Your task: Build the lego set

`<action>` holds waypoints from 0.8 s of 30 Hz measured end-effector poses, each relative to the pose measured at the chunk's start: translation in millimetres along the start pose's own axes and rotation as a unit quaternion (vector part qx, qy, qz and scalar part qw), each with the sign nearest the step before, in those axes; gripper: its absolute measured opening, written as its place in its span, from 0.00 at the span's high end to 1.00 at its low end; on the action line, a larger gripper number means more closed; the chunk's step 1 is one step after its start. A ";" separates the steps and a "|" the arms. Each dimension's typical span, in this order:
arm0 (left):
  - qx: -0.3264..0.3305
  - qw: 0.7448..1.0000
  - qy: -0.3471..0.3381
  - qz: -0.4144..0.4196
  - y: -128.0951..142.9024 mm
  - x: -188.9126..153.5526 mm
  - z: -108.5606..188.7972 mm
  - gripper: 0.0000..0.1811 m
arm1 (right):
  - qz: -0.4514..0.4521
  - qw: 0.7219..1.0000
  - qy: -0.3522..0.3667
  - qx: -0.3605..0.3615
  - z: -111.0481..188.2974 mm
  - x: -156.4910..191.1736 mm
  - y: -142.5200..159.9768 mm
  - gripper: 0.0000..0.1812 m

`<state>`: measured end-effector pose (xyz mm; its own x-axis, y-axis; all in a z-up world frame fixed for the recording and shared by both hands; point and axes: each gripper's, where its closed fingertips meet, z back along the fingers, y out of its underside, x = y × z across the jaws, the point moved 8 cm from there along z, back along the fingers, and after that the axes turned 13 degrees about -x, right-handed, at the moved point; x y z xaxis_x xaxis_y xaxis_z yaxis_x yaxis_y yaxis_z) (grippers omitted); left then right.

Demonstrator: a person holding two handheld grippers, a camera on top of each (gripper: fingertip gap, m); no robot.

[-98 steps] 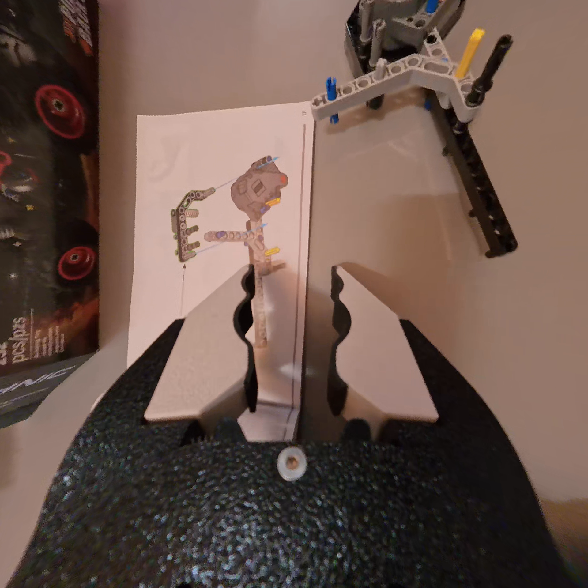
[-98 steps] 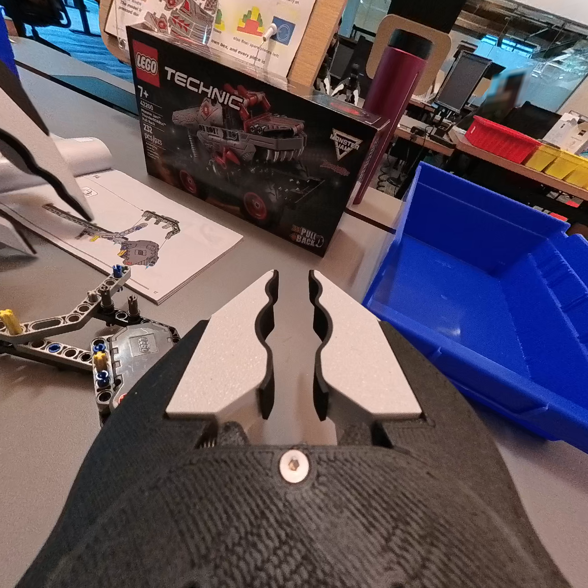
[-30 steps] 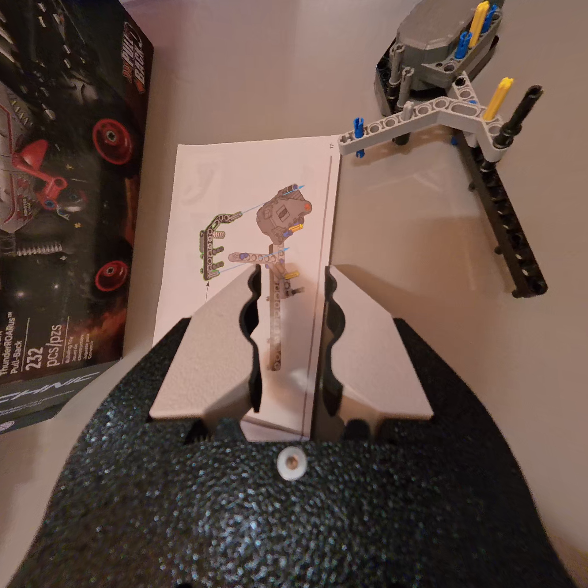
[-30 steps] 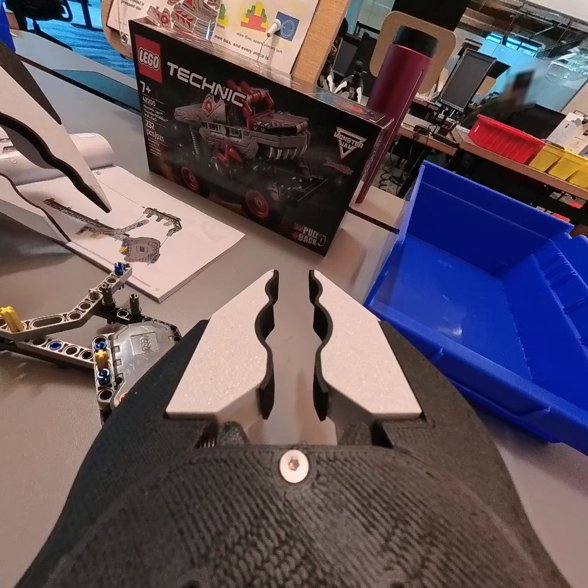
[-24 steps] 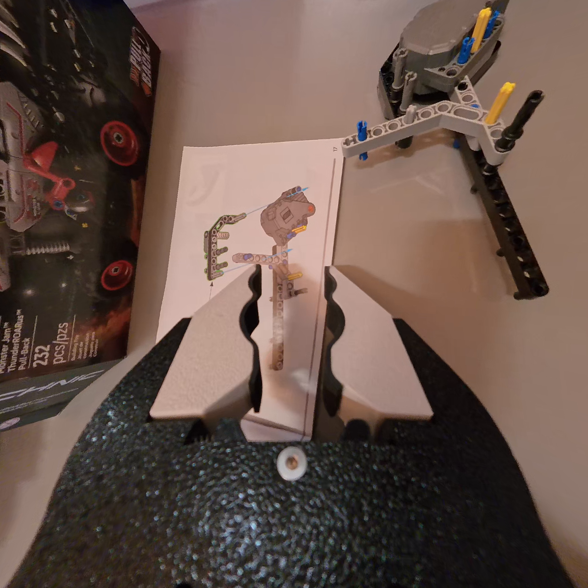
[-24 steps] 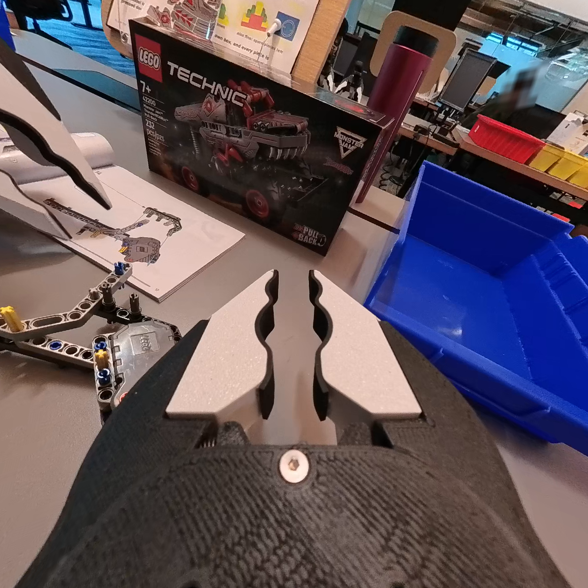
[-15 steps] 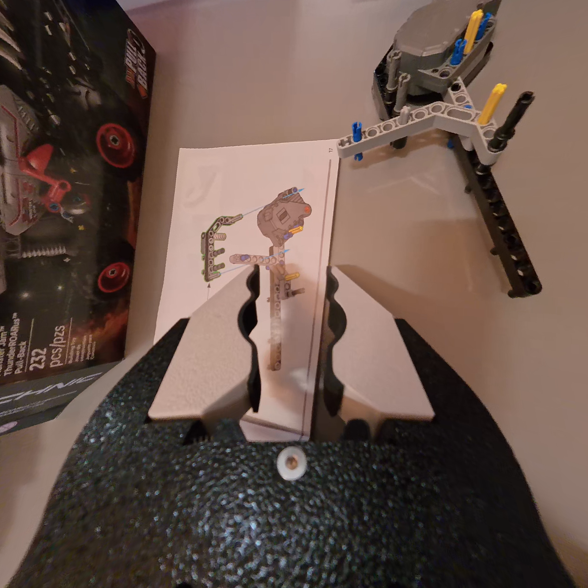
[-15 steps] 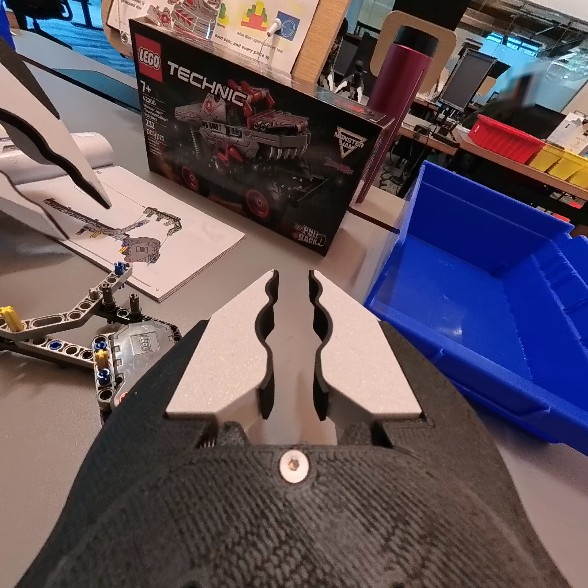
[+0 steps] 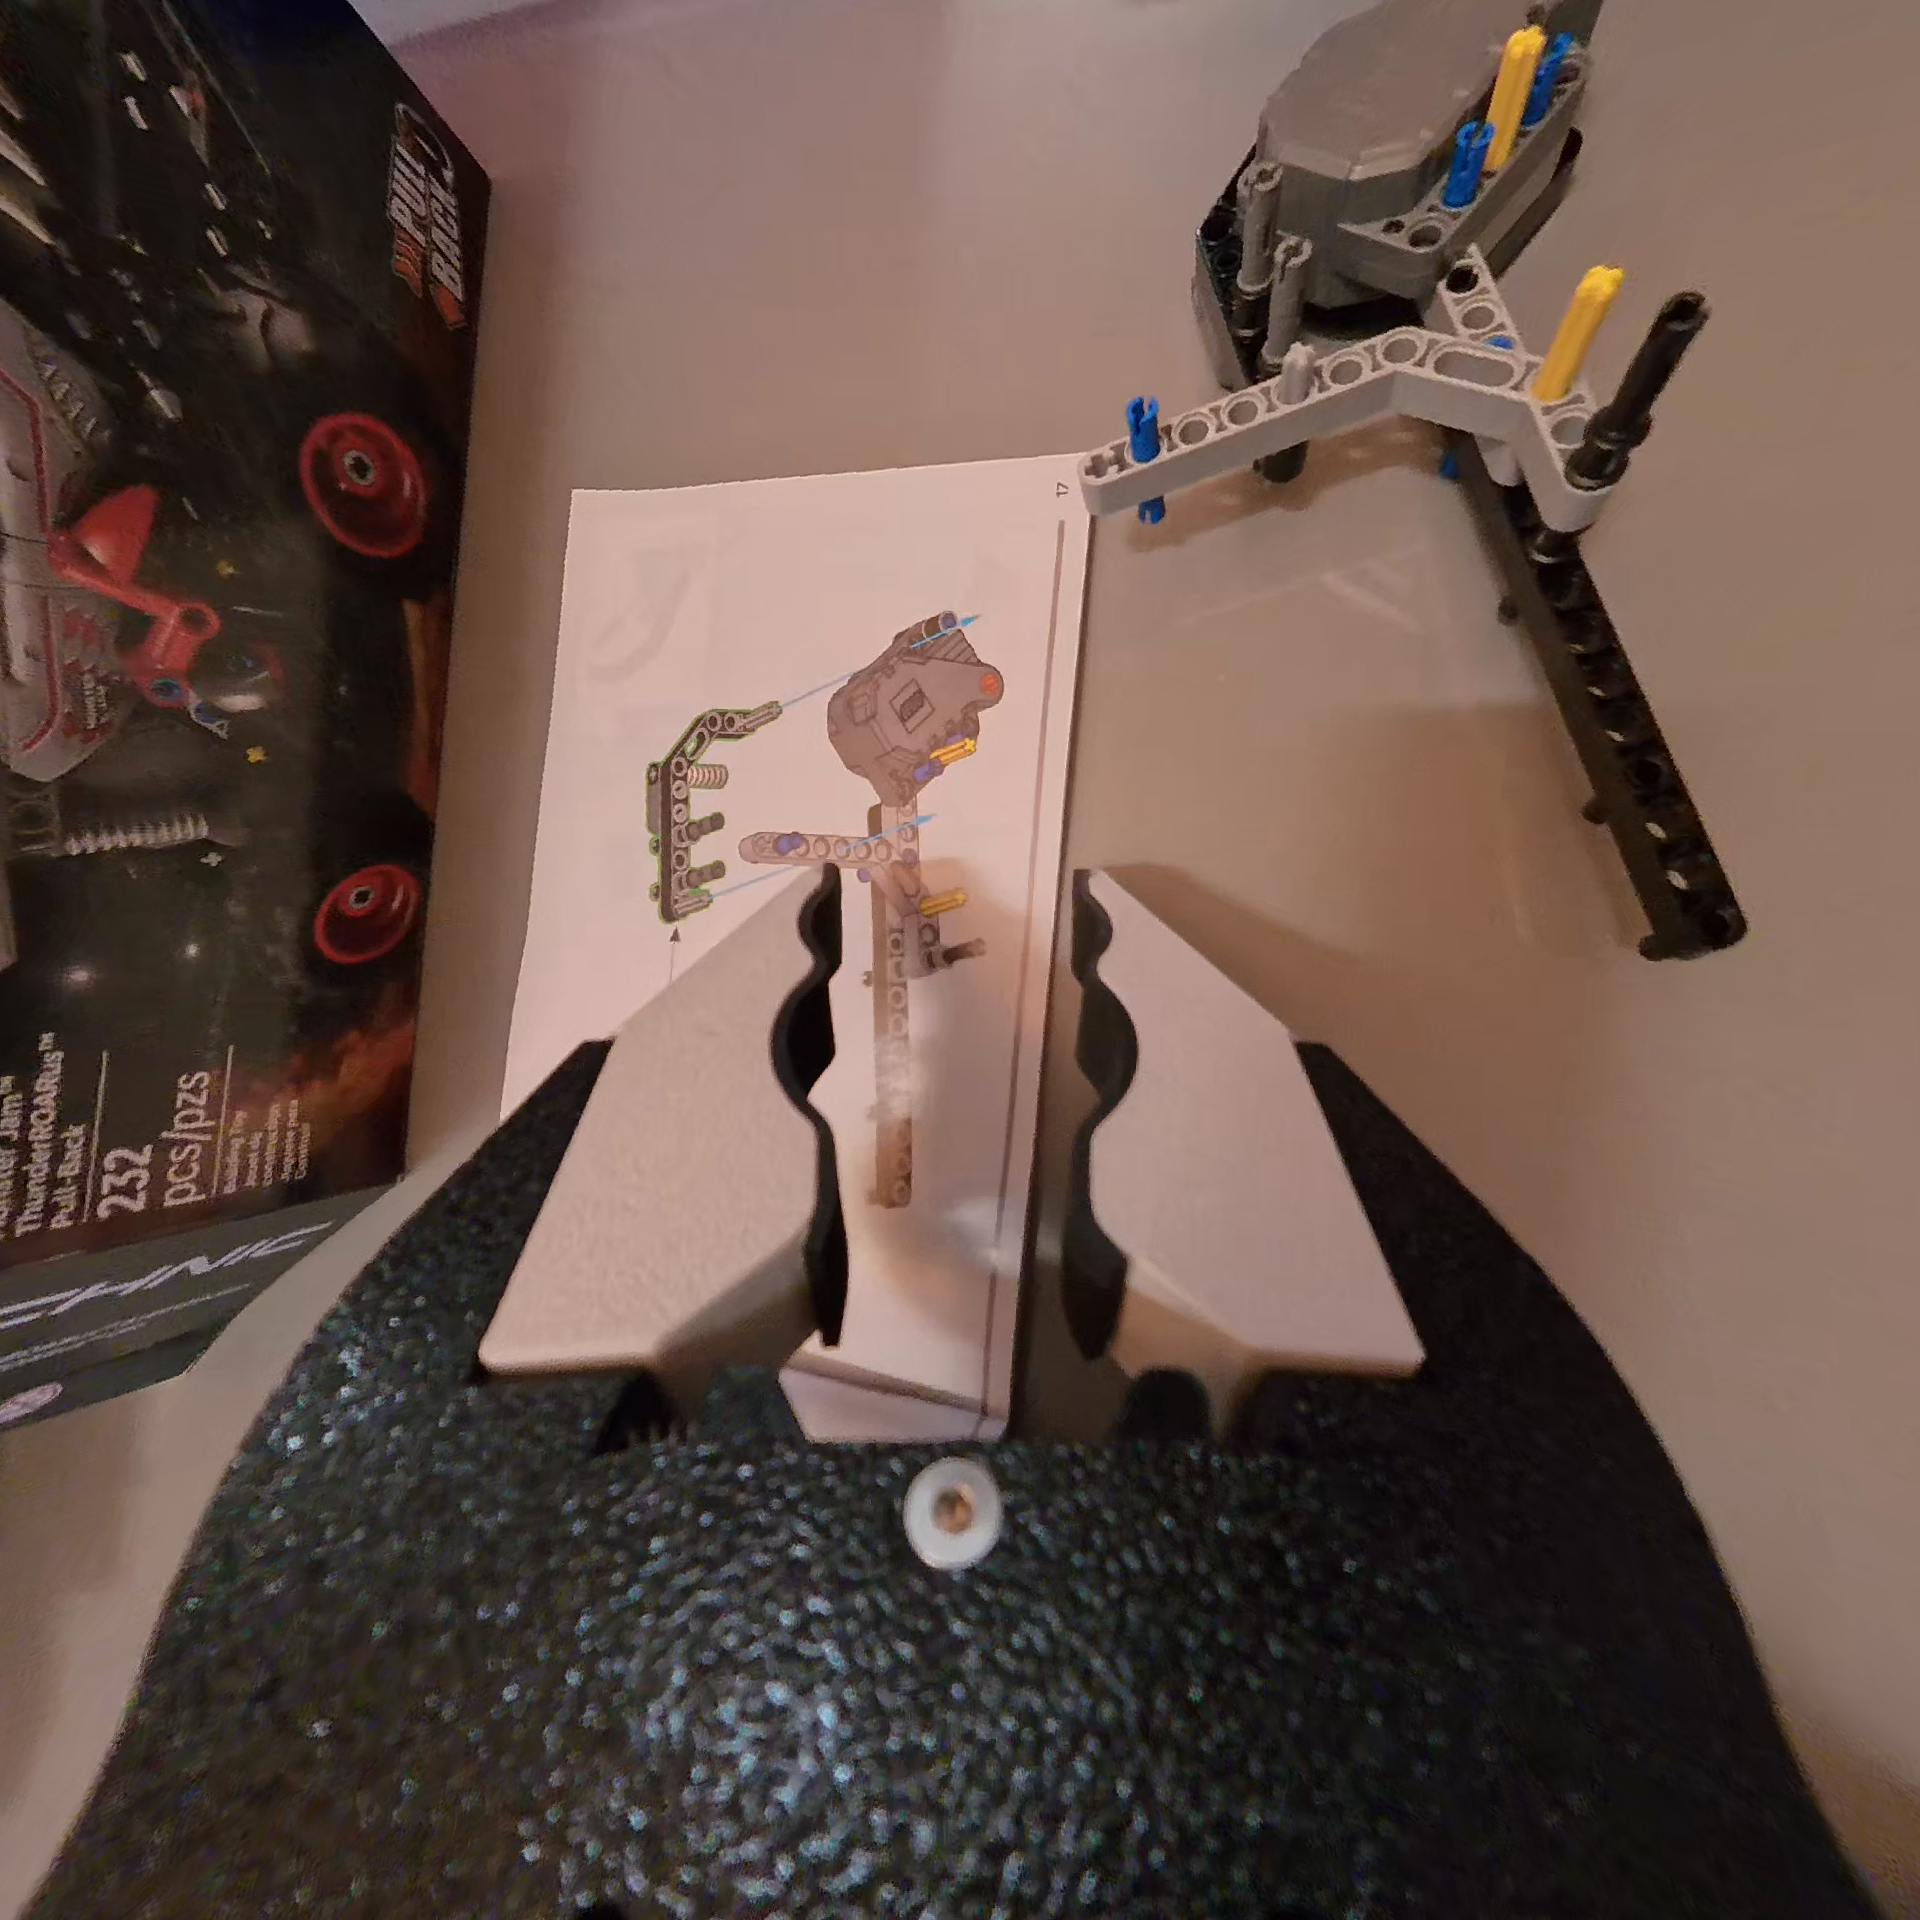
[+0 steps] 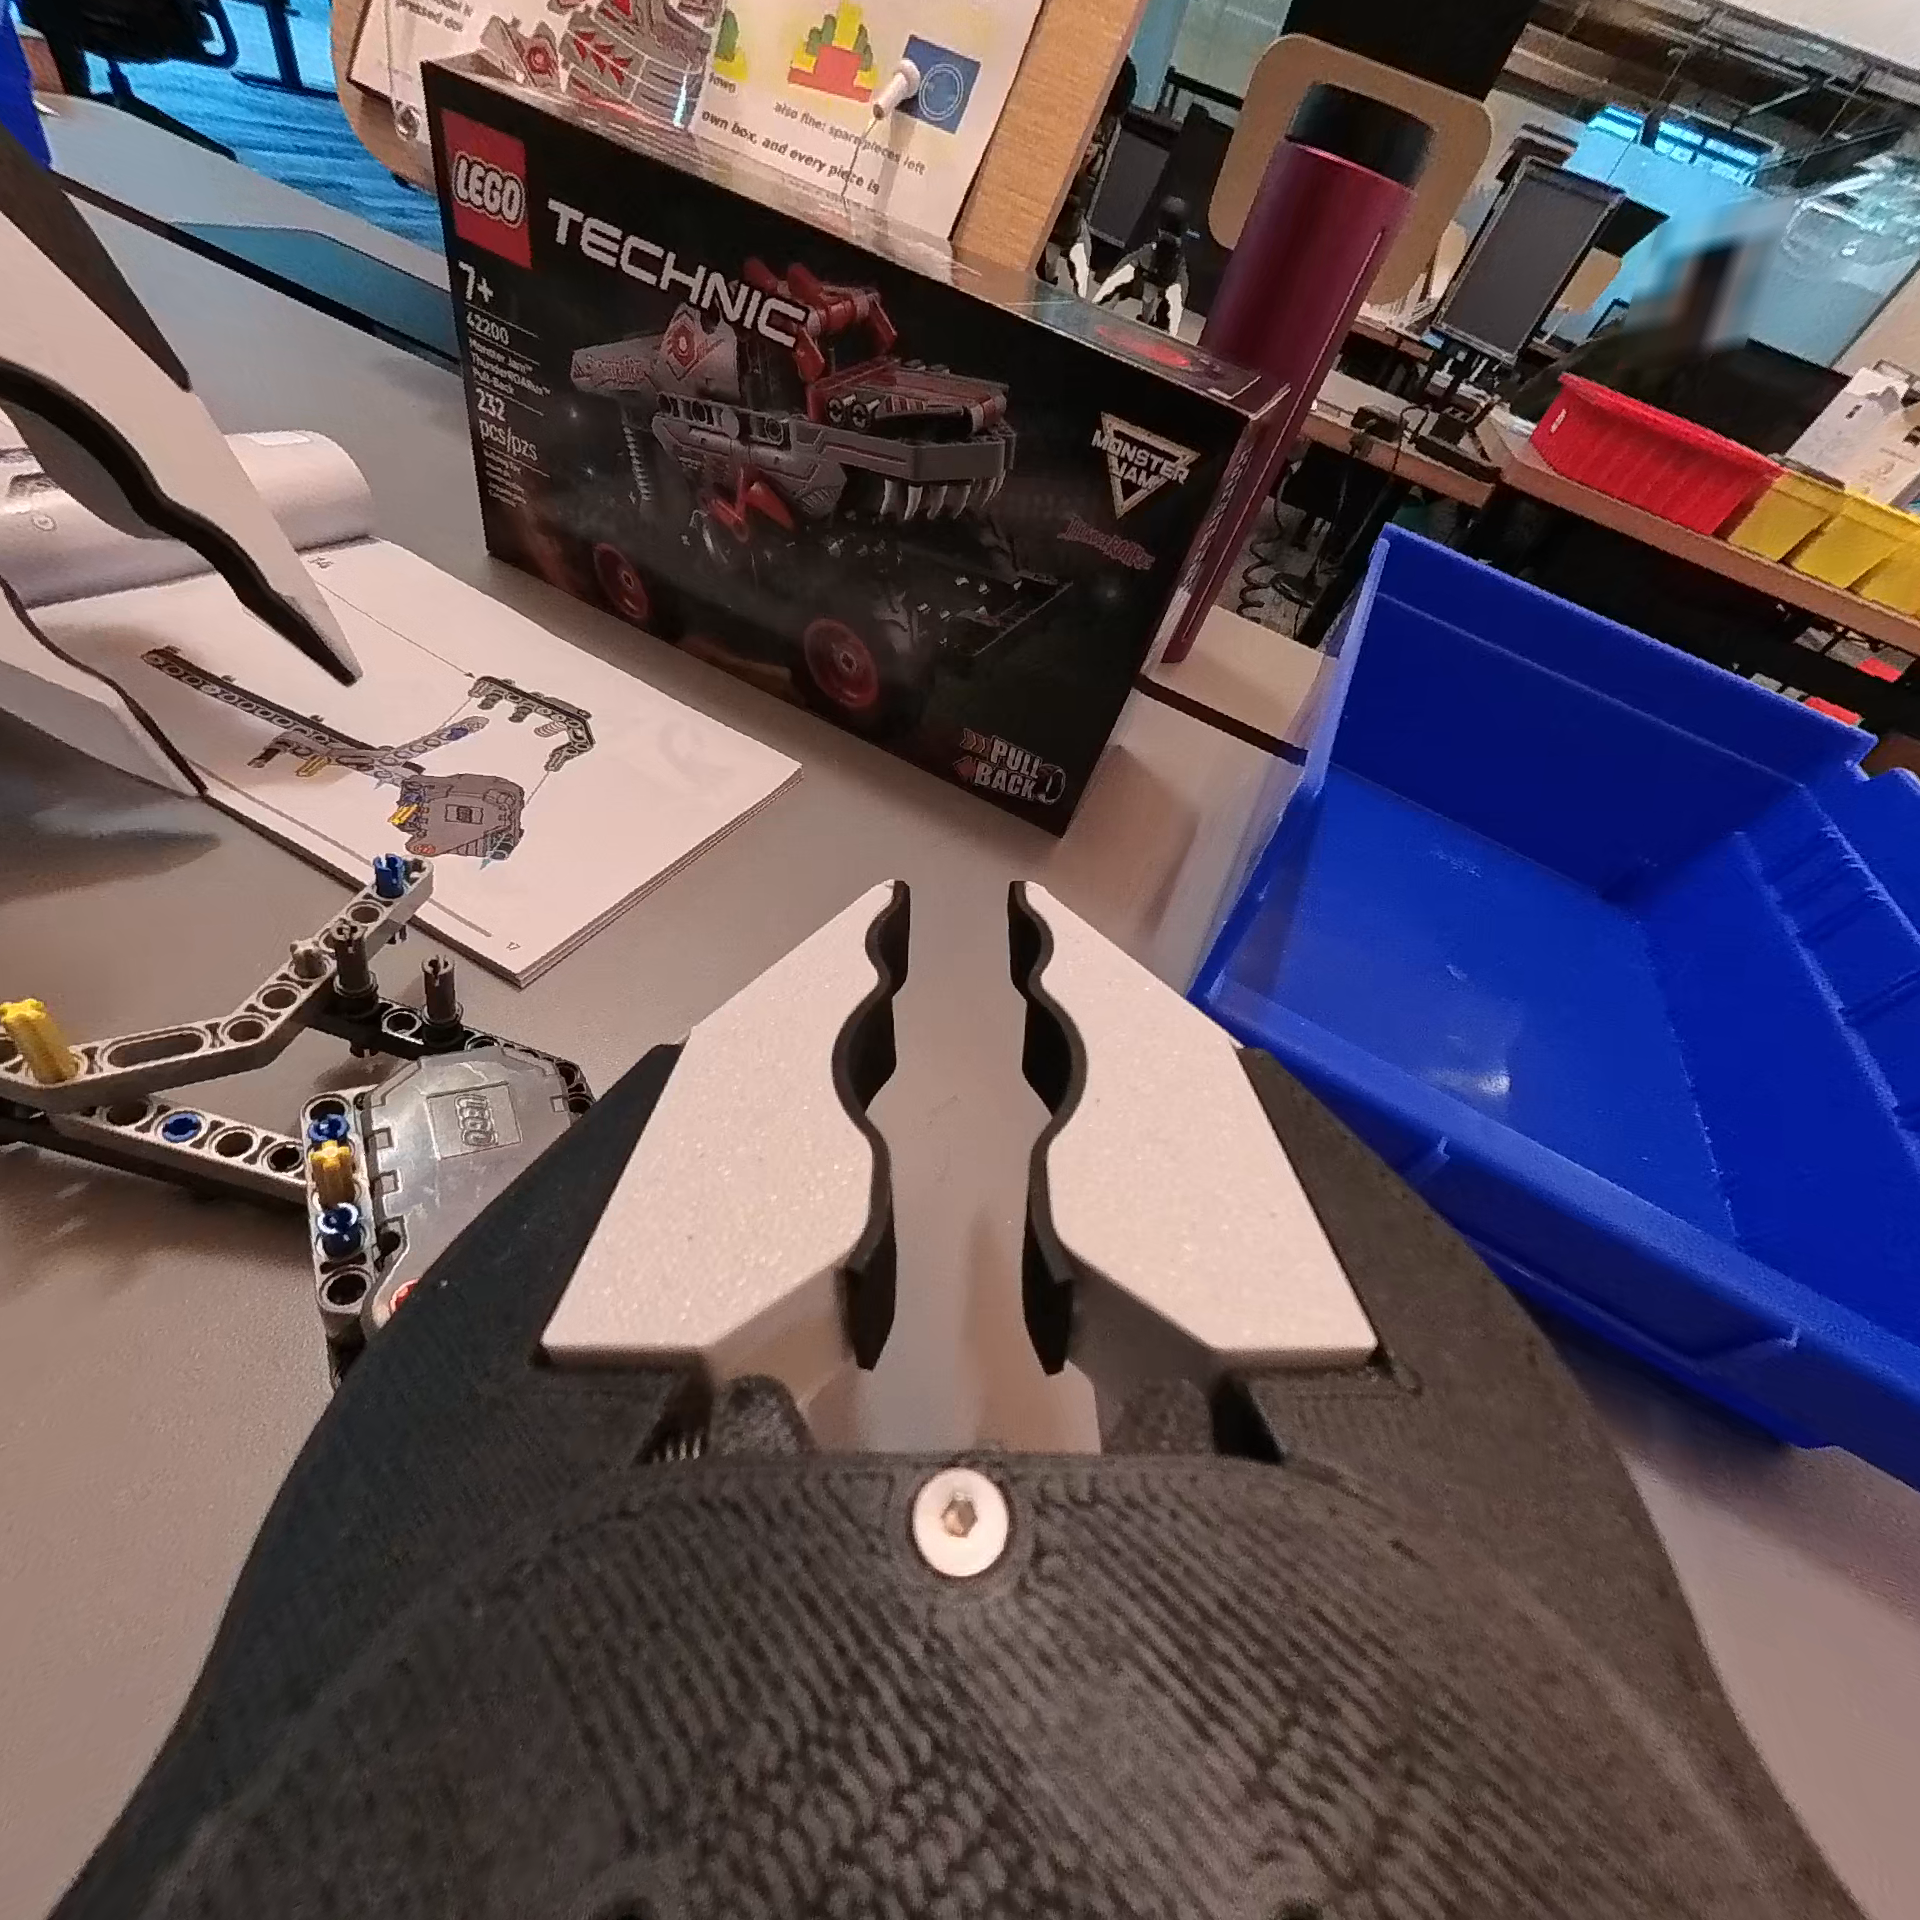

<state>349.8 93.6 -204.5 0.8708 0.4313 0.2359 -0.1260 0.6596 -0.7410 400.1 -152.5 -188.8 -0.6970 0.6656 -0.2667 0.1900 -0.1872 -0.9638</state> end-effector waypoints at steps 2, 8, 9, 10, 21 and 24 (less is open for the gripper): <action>-0.006 1.000 -0.003 0.004 -1.8 0.6 4.6 0.78 | -0.001 1.000 0.000 -0.001 0.2 -0.3 0.0 0.91; -0.076 0.991 -0.092 0.058 0.7 -0.9 32.4 0.82 | -0.008 1.000 0.005 -0.008 1.5 -2.7 -1.0 0.91; -0.105 0.983 -0.131 0.070 4.1 -3.1 36.3 0.85 | -0.009 1.000 0.006 -0.009 1.7 -2.9 -1.0 0.91; -0.138 0.972 -0.176 0.076 7.5 -6.4 40.6 0.89 | -0.009 1.000 0.006 -0.009 1.8 -3.0 -1.0 0.91; -0.236 0.899 -0.366 -0.047 14.7 -34.3 59.6 1.00 | 0.005 1.000 0.009 -0.002 1.3 -2.3 0.1 0.91; -0.276 0.884 -0.374 -0.038 12.5 -37.0 61.2 1.00 | 0.007 1.000 0.008 0.000 0.9 -1.8 0.3 0.91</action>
<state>286.9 123.6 -184.0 0.2822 0.8220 0.4946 0.3500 0.3918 -0.8509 400.8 -154.4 -188.6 -0.6827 0.6746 -0.2808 0.2007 -0.1964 -0.9598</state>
